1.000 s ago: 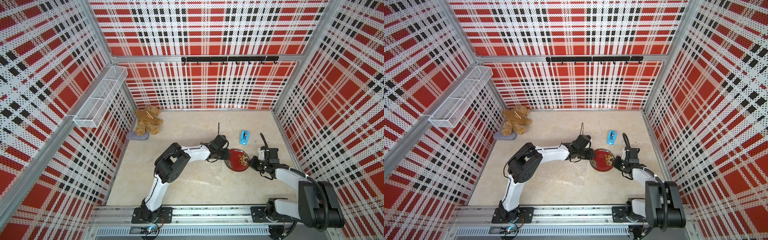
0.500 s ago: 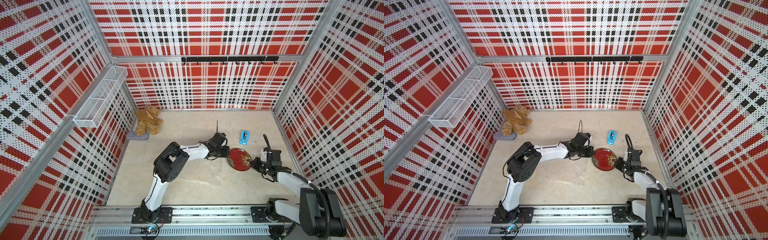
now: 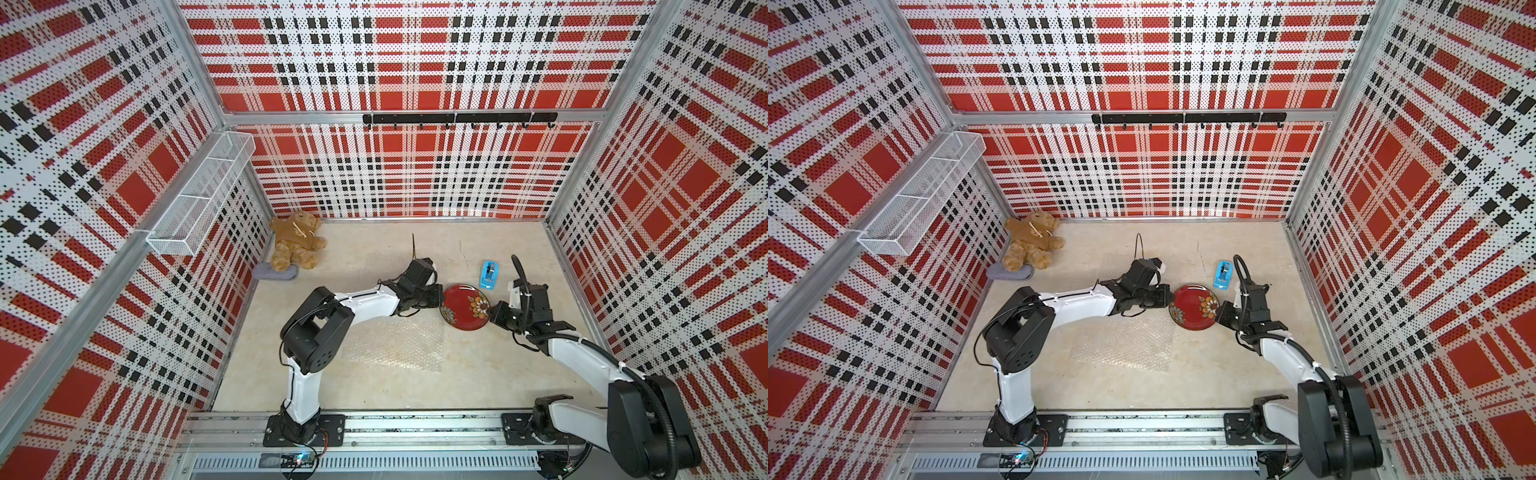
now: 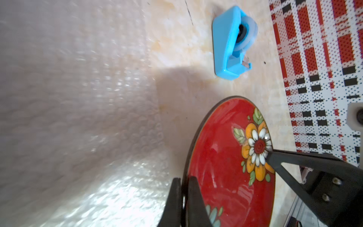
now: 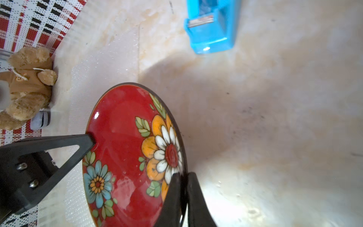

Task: Wrap dinner plates in bubble wrap
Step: Pick up the plate at the center of the board, then place the plate on the bubble wrap.

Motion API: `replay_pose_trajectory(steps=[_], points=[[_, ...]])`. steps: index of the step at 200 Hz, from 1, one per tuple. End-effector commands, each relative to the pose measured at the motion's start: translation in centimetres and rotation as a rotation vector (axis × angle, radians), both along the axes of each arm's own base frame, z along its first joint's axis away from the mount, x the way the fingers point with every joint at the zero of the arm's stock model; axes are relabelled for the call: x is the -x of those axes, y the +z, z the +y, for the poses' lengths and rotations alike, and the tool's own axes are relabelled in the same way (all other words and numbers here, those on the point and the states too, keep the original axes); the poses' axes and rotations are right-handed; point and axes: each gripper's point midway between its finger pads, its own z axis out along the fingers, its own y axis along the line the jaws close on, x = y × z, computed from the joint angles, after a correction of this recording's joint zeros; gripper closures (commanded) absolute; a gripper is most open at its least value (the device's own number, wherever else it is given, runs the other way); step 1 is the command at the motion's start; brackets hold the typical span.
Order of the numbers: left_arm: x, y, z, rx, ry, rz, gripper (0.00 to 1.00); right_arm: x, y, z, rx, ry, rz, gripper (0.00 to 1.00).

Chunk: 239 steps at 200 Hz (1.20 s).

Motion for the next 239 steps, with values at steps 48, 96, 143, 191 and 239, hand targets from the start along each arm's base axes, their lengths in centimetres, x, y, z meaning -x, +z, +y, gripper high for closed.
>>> replay_pose_trajectory(steps=[48, 96, 143, 191, 239], points=[[0.4, -0.2, 11.2, -0.126, 0.206, -0.053, 1.0, -5.3, 4.7, 14.4, -0.138, 0.306, -0.173, 1.0], [0.6, -2.9, 16.2, -0.214, 0.29, -0.025, 1.0, -6.9, 3.1, 19.5, -0.144, 0.371, -0.152, 1.0], [0.8, -4.3, 18.5, -0.272, 0.337, -0.019, 1.0, -6.5, 1.7, 21.2, -0.142, 0.407, -0.126, 1.0], [0.8, -4.8, 19.1, -0.274, 0.356, -0.006, 0.99, -6.7, -0.3, 21.1, -0.097, 0.388, -0.09, 1.0], [0.4, 0.0, 19.1, -0.194, 0.385, -0.08, 0.76, -6.4, -2.5, 20.4, -0.041, 0.393, -0.051, 0.88]])
